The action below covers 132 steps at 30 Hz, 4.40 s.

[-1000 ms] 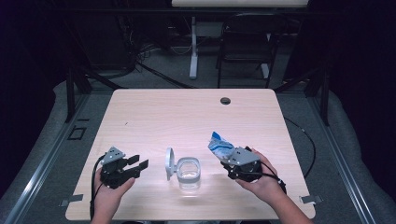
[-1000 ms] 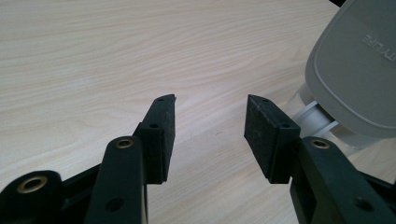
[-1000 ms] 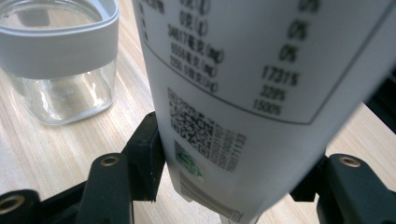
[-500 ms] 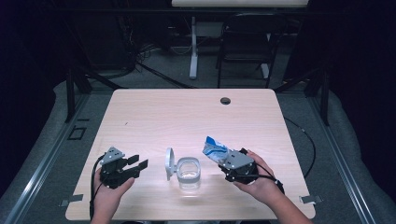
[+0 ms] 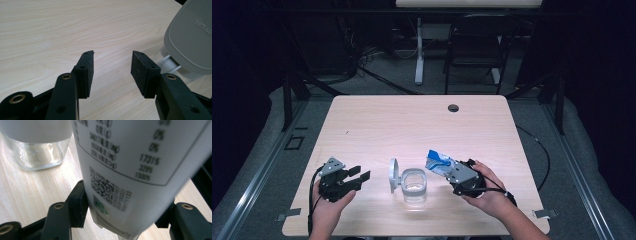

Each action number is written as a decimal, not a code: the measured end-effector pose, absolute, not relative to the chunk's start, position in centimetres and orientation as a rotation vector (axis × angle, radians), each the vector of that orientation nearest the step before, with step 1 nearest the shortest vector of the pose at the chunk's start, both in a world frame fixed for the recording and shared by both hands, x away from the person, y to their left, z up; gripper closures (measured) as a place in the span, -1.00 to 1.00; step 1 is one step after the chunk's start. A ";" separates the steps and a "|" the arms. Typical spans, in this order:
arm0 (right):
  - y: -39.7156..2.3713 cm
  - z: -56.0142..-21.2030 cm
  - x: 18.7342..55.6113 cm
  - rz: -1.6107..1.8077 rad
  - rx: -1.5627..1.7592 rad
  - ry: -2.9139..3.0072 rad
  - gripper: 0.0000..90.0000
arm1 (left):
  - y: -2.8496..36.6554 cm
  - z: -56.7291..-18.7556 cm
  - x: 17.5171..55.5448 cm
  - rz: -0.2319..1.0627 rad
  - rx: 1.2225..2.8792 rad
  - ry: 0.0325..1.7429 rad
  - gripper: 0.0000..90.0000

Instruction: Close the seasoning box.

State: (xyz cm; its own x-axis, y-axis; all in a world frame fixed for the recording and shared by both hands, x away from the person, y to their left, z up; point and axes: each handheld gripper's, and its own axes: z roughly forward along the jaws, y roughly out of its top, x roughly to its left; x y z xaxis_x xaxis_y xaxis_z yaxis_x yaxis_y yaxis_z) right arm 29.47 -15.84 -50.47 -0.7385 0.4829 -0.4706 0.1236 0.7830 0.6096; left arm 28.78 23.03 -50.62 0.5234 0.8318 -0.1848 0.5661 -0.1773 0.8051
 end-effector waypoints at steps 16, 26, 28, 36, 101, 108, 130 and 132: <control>-15.4 -50.8 29.6 0.686 0.401 2.320 -0.09 | 23.2 -50.6 28.8 0.379 1.867 1.154 0.19; -15.0 -50.9 29.5 0.634 0.361 2.330 -0.09 | 23.1 -50.6 28.8 0.369 1.868 1.151 0.19; -15.0 -50.9 29.5 0.631 0.362 2.329 -0.09 | 23.1 -50.6 28.8 0.369 1.866 1.150 0.19; -15.0 -51.1 29.5 0.600 0.342 2.323 -0.09 | 23.1 -50.6 28.8 0.375 1.862 1.150 0.19; -14.2 -52.0 29.5 0.315 0.135 2.275 -0.08 | 23.3 -50.5 28.8 0.374 1.852 1.153 0.19; -14.2 -52.1 29.6 0.326 0.133 2.279 -0.08 | 23.4 -50.5 28.7 0.380 1.841 1.160 0.19; -14.1 -51.8 29.6 0.294 0.115 2.284 -0.08 | 23.4 -50.6 28.8 0.379 1.842 1.161 0.18; -14.1 -51.8 29.6 0.294 0.112 2.283 -0.08 | 23.4 -50.6 28.8 0.380 1.842 1.161 0.18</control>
